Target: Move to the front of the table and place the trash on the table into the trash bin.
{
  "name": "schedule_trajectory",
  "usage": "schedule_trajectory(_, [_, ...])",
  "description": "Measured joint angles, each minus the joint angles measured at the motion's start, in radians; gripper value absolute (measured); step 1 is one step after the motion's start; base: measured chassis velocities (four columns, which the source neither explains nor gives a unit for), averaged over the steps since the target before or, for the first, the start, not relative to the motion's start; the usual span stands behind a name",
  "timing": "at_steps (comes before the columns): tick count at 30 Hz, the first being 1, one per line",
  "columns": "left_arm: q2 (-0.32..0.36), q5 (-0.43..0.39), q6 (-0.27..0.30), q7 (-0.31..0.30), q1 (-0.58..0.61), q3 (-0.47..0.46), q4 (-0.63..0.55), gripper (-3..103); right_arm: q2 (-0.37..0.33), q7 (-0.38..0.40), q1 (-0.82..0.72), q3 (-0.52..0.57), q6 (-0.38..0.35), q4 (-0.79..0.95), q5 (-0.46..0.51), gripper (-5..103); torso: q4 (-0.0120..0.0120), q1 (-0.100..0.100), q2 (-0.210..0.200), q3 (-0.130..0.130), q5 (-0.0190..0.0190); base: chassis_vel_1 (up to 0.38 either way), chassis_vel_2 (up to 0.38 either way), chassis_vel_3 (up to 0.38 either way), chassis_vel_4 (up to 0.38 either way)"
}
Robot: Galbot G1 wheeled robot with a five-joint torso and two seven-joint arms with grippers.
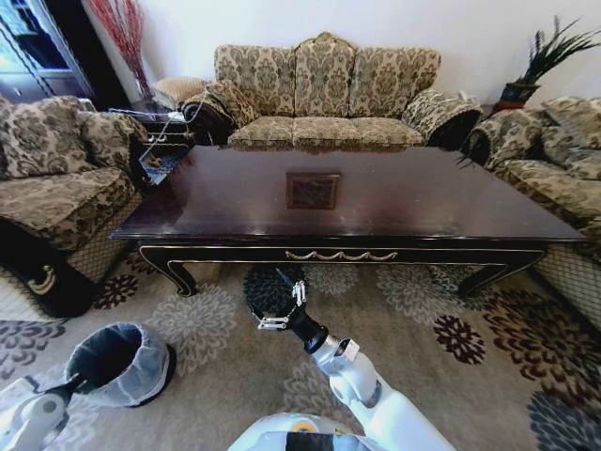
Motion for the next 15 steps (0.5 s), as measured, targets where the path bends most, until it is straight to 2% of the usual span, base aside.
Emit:
schedule_trajectory(1, [0.0, 0.0, 0.0, 0.0, 0.0, 0.0, 0.0, 15, 0.0, 0.0, 0.0, 0.0, 0.0, 0.0, 0.0, 100, 0.0, 0.0, 0.0, 0.0, 0.0, 0.0, 0.0, 0.0, 0.0])
schedule_trajectory(3, [-0.007, 0.003, 0.027, 0.023, 0.018, -0.01, -0.023, 25, 0.006, 0.01, -0.005, 0.005, -0.012, -0.002, 0.001, 100, -0.0001, 0.0, 0.0, 0.0, -0.0011, 0.0, 0.0, 0.0, 0.0])
schedule_trajectory(6, [-0.011, 0.015, 0.039, 0.036, 0.029, -0.014, -0.035, 30, 0.009, 0.012, -0.01, 0.006, -0.016, -0.003, 0.001, 100, -0.0002, 0.0, 0.0, 0.0, -0.0013, 0.0, 0.0, 0.0, 0.0])
schedule_trajectory(7, [-0.017, 0.032, 0.047, 0.044, 0.041, -0.017, -0.05, 41, 0.013, 0.013, -0.016, 0.008, -0.017, -0.003, 0.001, 100, -0.0002, 0.0, 0.0, 0.0, -0.0015, 0.0, 0.0, 0.0, 0.0])
schedule_trajectory(9, [-0.021, 0.037, 0.05, 0.046, 0.048, -0.019, -0.061, 41, 0.014, 0.014, -0.019, 0.008, -0.018, -0.002, 0.001, 100, -0.0001, 0.0, 0.0, 0.0, -0.0017, 0.0, 0.0, 0.0, 0.0])
schedule_trajectory(10, [-0.028, 0.039, 0.059, 0.05, 0.057, -0.023, -0.081, 52, 0.015, 0.016, -0.022, 0.009, -0.018, -0.002, 0.001, 100, 0.0, 0.0, 0.0, 0.0, -0.0019, 0.0, 0.0, 0.0, 0.0])
schedule_trajectory(12, [-0.036, 0.039, 0.064, 0.052, 0.066, -0.026, -0.102, 52, 0.015, 0.017, -0.024, 0.01, -0.018, -0.002, 0.001, 100, -0.0001, 0.0, 0.0, 0.0, -0.002, 0.0, 0.0, 0.0, 0.0])
schedule_trajectory(13, [-0.05, 0.043, 0.068, 0.051, 0.08, -0.033, -0.139, 63, 0.015, 0.018, -0.026, 0.016, -0.018, -0.002, 0.001, 100, 0.0001, 0.0, 0.0, 0.0, -0.0011, 0.0, 0.0, 0.0, 0.0])
schedule_trajectory(15, [-0.058, 0.049, 0.069, 0.05, 0.086, -0.036, -0.163, 63, 0.014, 0.018, -0.028, 0.021, -0.017, -0.002, 0.002, 100, 0.0002, 0.0, 0.0, 0.0, -0.0008, 0.0, 0.0, 0.0, 0.0])
